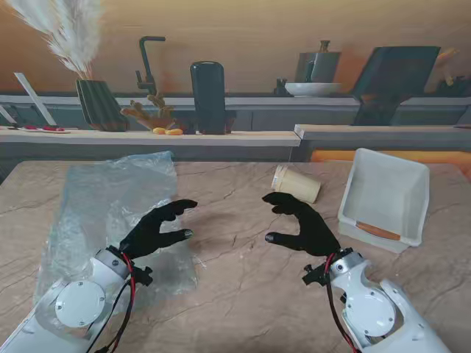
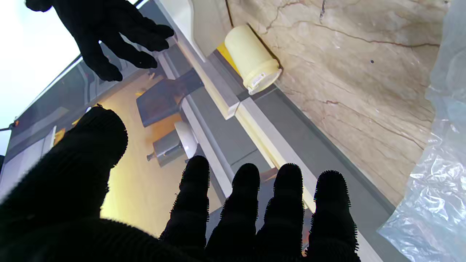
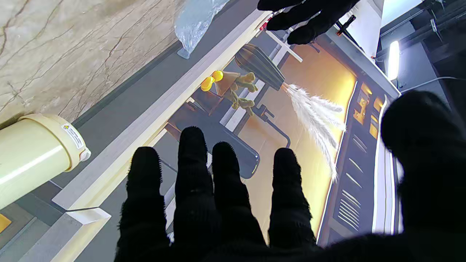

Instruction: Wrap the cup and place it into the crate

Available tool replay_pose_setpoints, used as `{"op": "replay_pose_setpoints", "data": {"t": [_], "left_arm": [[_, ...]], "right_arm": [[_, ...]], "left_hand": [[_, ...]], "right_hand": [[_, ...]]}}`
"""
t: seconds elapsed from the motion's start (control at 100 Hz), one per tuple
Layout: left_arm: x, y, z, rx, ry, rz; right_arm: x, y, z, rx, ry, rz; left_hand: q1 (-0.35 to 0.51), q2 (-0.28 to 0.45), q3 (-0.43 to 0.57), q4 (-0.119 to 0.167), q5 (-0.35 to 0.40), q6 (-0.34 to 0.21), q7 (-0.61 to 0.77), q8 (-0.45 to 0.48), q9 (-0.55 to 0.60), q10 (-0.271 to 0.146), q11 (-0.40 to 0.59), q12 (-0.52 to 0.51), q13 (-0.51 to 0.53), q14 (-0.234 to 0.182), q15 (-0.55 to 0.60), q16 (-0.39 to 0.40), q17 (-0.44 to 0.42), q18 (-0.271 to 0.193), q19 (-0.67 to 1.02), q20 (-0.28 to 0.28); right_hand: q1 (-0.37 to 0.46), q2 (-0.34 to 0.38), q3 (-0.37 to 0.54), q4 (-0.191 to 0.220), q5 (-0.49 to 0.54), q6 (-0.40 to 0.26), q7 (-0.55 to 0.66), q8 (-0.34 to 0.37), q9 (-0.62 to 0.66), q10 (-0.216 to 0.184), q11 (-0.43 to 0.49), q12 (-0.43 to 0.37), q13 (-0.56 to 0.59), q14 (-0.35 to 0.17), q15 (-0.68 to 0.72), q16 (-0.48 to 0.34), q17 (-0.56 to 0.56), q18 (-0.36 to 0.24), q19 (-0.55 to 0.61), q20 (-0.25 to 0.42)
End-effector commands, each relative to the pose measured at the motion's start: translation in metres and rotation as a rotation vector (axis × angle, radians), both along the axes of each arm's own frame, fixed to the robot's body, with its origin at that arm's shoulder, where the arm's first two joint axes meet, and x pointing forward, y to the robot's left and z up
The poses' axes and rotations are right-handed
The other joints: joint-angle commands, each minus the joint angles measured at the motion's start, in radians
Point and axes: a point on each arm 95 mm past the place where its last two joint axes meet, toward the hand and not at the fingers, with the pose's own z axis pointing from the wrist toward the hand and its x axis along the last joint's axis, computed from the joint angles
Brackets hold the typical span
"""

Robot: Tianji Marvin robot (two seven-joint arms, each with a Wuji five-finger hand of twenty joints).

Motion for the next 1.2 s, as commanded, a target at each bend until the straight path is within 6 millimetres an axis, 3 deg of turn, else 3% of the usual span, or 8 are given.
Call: {"op": "replay_pose_setpoints", "data": {"t": [0.0,0.34,0.45,0.58,0.67,0.96,1.19], "left_arm": [[-0.003,-0.002,-0.003,0.011,0.006,-0.008],[-0.008,0.004,-0.001,0.100,-0.030,0.066],[-0.002,0.018,-0.001,0.369,-0.072,0.158],[0.011,0.058,-0.003,0.812,-0.064,0.222],[0.018,0.084,-0.006,0.967,-0.008,0.266],[0.029,0.145,-0.039,1.080,0.140,0.448],[0.037,0.151,-0.067,1.045,0.229,0.513]], "right_arm": [[0.001,0.003,0.000,0.017,0.007,-0.003],[0.006,0.004,0.000,0.040,0.036,-0.010],[0.005,0.004,0.001,0.040,0.037,-0.017],[0.005,0.004,0.001,0.034,0.033,-0.027],[0.006,0.004,0.001,0.028,0.039,-0.036],[0.015,0.006,-0.004,0.014,0.083,-0.043],[0.019,0.006,-0.006,0.007,0.109,-0.044]], "left_hand": [[0.018,-0.029,-0.006,-0.008,-0.012,-0.014,-0.039,0.010,0.005,-0.009,-0.022,0.014,-0.010,-0.001,-0.009,0.015,-0.007,-0.012,-0.017,0.000],[0.036,-0.016,-0.009,-0.010,-0.007,-0.020,-0.046,0.002,0.008,-0.003,-0.026,0.013,-0.010,0.003,-0.009,0.016,0.000,-0.011,-0.032,-0.002],[0.034,-0.012,-0.012,-0.012,-0.012,-0.025,-0.047,-0.001,-0.002,-0.002,-0.029,0.012,-0.020,0.003,-0.010,0.015,-0.004,-0.006,-0.032,0.000],[0.007,0.026,-0.054,-0.011,-0.051,-0.030,-0.052,-0.006,-0.047,-0.017,-0.030,0.012,-0.052,-0.012,-0.017,0.010,-0.022,-0.018,-0.039,-0.002],[0.015,0.040,-0.080,-0.005,-0.076,-0.033,-0.054,-0.008,-0.078,-0.024,-0.031,0.013,-0.077,-0.022,-0.023,0.007,-0.038,-0.027,-0.045,-0.003],[0.010,0.042,-0.077,0.001,-0.161,-0.056,-0.063,-0.015,-0.196,-0.048,-0.042,0.002,-0.170,-0.050,-0.053,-0.007,-0.082,-0.061,-0.084,-0.007],[-0.002,0.027,-0.040,-0.002,-0.266,-0.086,-0.072,-0.067,-0.288,-0.057,-0.029,-0.034,-0.220,-0.056,-0.069,-0.034,-0.089,-0.073,-0.163,-0.008]], "right_hand": [[-0.045,-0.026,0.005,0.030,0.003,-0.003,-0.003,0.006,0.019,-0.024,-0.014,0.014,0.017,-0.019,-0.009,0.007,-0.003,-0.011,0.011,0.008],[-0.055,-0.029,0.018,0.027,0.017,-0.005,-0.005,0.011,0.029,-0.020,-0.017,0.018,0.023,-0.018,-0.004,0.015,-0.003,-0.009,0.014,0.012],[-0.055,-0.029,0.020,0.027,0.021,-0.007,-0.005,0.011,0.032,-0.022,-0.017,0.019,0.026,-0.017,-0.003,0.017,-0.002,-0.007,0.015,0.013],[-0.061,-0.029,0.022,0.027,0.024,-0.011,-0.007,0.012,0.036,-0.023,-0.018,0.020,0.033,-0.017,0.001,0.020,0.003,0.004,0.022,0.019],[-0.063,-0.030,0.024,0.027,0.027,-0.013,-0.008,0.013,0.040,-0.026,-0.020,0.020,0.035,-0.017,0.003,0.022,0.005,0.011,0.029,0.024],[-0.061,-0.031,0.026,0.026,0.033,-0.013,-0.008,0.016,0.043,-0.024,-0.023,0.022,0.037,-0.015,0.007,0.028,0.002,0.017,0.040,0.035],[-0.058,-0.031,0.026,0.026,0.044,-0.013,-0.007,0.018,0.046,-0.023,-0.024,0.023,0.037,-0.011,0.009,0.031,0.001,0.020,0.042,0.039]]}}
